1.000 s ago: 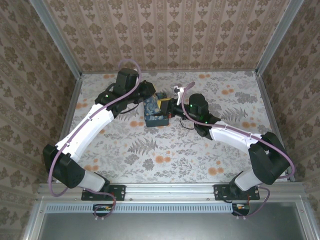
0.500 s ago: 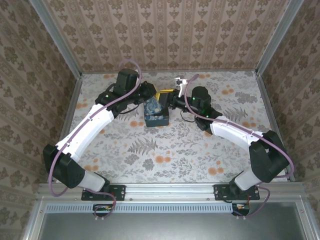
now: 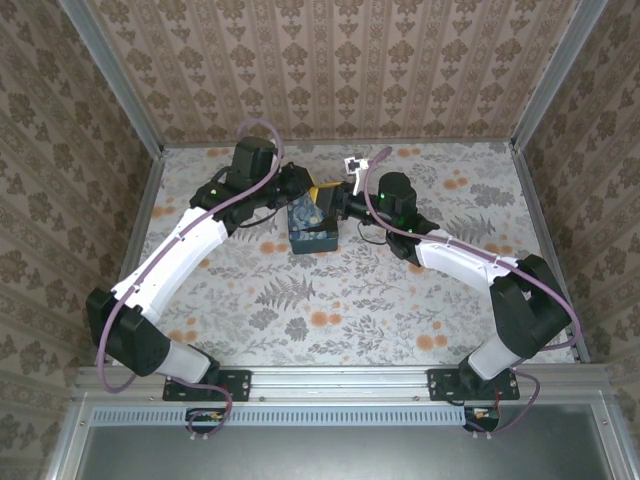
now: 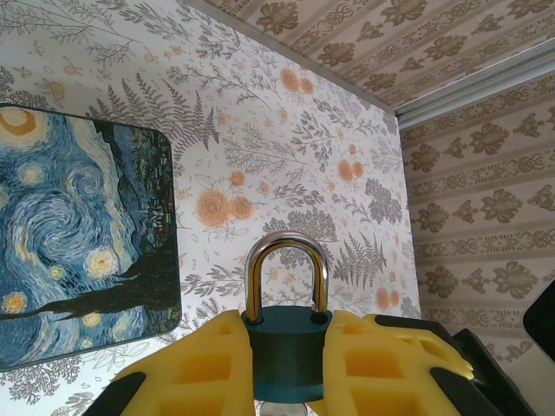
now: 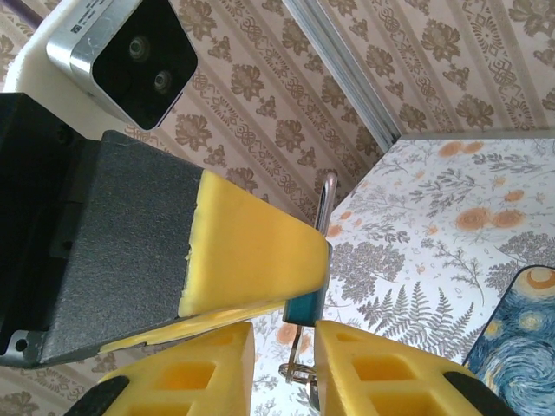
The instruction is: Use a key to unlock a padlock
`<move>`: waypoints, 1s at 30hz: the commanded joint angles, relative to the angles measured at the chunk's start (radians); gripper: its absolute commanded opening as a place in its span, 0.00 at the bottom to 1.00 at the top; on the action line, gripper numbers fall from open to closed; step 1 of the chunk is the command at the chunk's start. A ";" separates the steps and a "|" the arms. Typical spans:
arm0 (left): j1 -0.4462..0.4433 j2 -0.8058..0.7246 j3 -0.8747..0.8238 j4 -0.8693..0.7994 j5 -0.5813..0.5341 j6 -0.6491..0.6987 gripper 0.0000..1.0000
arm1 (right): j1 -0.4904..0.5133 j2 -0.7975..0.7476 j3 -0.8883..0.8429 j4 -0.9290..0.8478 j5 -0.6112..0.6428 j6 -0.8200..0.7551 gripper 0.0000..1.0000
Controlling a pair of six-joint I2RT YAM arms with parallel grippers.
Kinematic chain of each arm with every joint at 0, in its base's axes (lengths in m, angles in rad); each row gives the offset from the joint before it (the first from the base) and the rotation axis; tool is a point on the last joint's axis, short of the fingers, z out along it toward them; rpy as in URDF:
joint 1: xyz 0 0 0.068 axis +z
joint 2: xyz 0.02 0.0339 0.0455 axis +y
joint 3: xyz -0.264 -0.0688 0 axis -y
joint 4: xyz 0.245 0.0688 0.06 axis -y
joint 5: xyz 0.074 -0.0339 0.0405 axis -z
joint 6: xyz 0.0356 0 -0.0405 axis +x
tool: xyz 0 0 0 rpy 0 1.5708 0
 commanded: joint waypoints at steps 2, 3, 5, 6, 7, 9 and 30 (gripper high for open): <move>0.002 -0.001 -0.011 0.037 0.025 -0.026 0.10 | 0.005 0.018 0.012 0.033 -0.034 0.023 0.23; 0.003 -0.002 -0.013 0.041 0.029 -0.028 0.10 | 0.005 0.019 0.009 0.035 -0.032 0.025 0.23; 0.002 -0.002 -0.012 0.040 0.036 -0.029 0.10 | 0.004 0.018 0.006 0.041 -0.026 0.025 0.23; 0.002 -0.003 -0.013 0.038 0.037 -0.031 0.10 | 0.005 0.018 0.008 0.038 -0.025 0.023 0.24; 0.002 -0.003 -0.015 0.039 0.038 -0.032 0.10 | 0.005 0.020 0.013 0.032 -0.026 0.023 0.24; 0.002 -0.004 -0.016 0.042 0.040 -0.036 0.10 | 0.005 0.026 0.016 0.029 -0.028 0.025 0.24; 0.043 -0.020 -0.032 0.062 0.044 -0.049 0.10 | 0.016 -0.027 -0.043 -0.093 0.010 -0.102 0.00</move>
